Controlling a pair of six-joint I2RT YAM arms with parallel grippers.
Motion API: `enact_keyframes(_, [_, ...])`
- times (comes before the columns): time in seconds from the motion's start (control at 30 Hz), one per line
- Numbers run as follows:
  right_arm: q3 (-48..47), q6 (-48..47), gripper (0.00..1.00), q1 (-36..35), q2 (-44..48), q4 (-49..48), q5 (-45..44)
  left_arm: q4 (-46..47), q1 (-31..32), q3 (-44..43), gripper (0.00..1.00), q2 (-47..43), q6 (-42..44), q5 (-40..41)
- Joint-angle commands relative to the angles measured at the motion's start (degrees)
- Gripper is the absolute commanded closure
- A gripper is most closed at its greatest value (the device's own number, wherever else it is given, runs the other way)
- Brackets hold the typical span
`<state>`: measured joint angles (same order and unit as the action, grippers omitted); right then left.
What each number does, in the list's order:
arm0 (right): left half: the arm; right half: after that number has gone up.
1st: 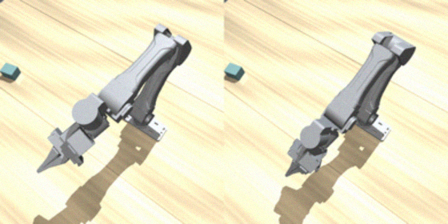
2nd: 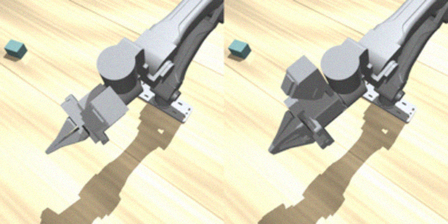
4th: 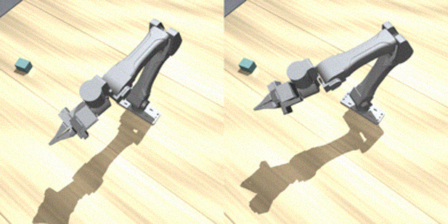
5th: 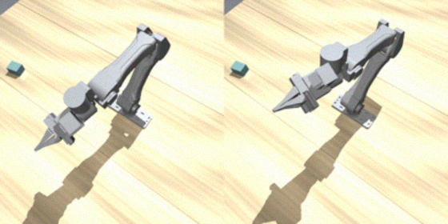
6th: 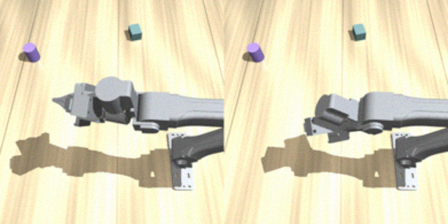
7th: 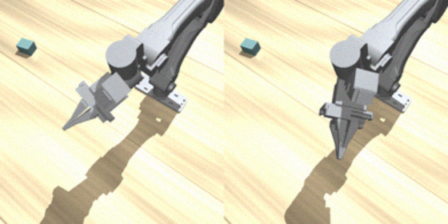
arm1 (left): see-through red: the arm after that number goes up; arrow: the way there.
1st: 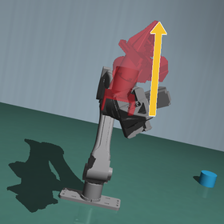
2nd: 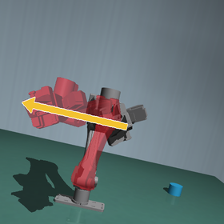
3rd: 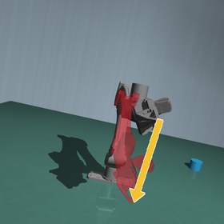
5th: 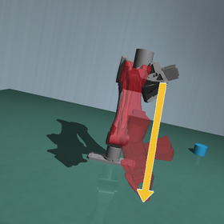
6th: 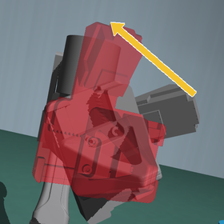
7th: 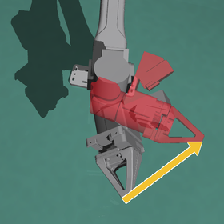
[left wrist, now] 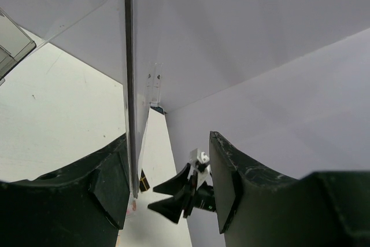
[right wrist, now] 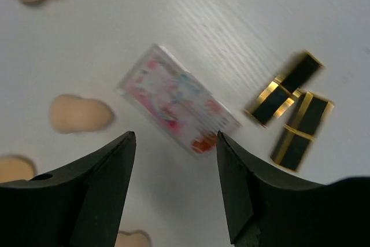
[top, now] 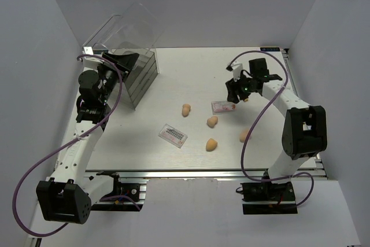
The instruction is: Organize the makeup
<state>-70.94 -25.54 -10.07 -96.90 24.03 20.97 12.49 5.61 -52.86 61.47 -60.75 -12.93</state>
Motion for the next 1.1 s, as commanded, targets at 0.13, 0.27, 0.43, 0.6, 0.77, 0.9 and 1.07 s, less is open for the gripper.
enact_keyframes(0.13, [3.09, -1.40, 0.33, -13.73, 2.52, -8.45, 8.75, 2.54, -0.68, -1.10, 0.38, -1.09, -1.47, -0.61])
enact_keyframes(0.27, [-6.17, 20.67, 0.33, -16.39, -4.76, -12.54, -0.81, 2.45, -0.77, -0.75, 0.38, -1.44, -2.00, -0.08])
enact_keyframes(0.43, [-11.60, 40.90, 0.32, -17.70, -11.03, -10.84, -5.68, 1.84, -0.86, -0.93, 0.38, -1.44, -2.18, 0.01])
enact_keyframes(0.6, [-10.63, 49.79, 0.32, -19.37, -13.75, -10.67, -2.16, 0.52, -0.95, -1.81, 0.38, -1.44, -1.12, -0.34])
enact_keyframes(0.77, [-11.33, 49.88, 0.32, -21.66, -15.24, -10.85, -1.55, 0.60, -1.04, -1.63, 0.38, -1.53, -1.12, -0.61])
enact_keyframes(0.9, [-11.86, 50.41, 0.32, -22.72, -17.00, -10.76, -3.39, 1.13, -1.04, -1.02, 0.38, -1.71, -1.56, -0.43])
enact_keyframes(1.07, [-11.42, 50.15, 0.34, -22.72, -19.29, -11.02, -5.67, 0.08, -1.04, -1.63, 0.38, -1.88, -0.78, -0.34])
